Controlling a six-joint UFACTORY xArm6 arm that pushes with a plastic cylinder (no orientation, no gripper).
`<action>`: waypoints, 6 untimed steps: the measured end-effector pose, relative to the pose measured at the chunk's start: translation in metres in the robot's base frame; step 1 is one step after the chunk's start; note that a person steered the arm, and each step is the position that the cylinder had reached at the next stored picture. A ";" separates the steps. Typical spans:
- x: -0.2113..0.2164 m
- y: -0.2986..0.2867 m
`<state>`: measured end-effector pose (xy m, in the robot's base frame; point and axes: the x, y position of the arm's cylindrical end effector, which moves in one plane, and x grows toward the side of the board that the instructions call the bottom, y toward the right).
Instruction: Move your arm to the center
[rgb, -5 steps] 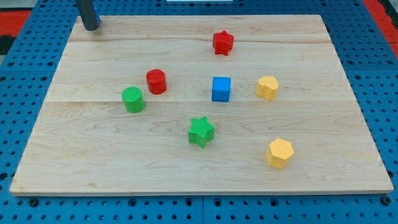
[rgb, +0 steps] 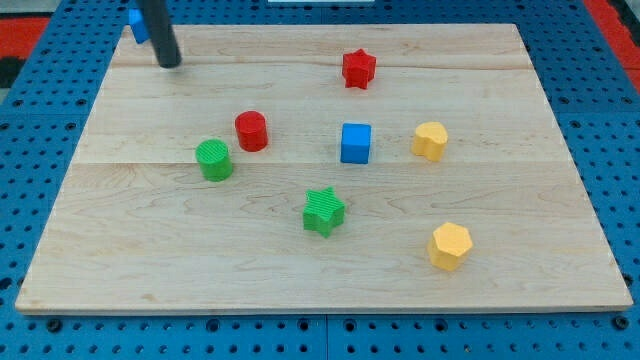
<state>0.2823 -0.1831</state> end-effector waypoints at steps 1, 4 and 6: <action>0.021 0.063; 0.068 0.170; 0.100 0.221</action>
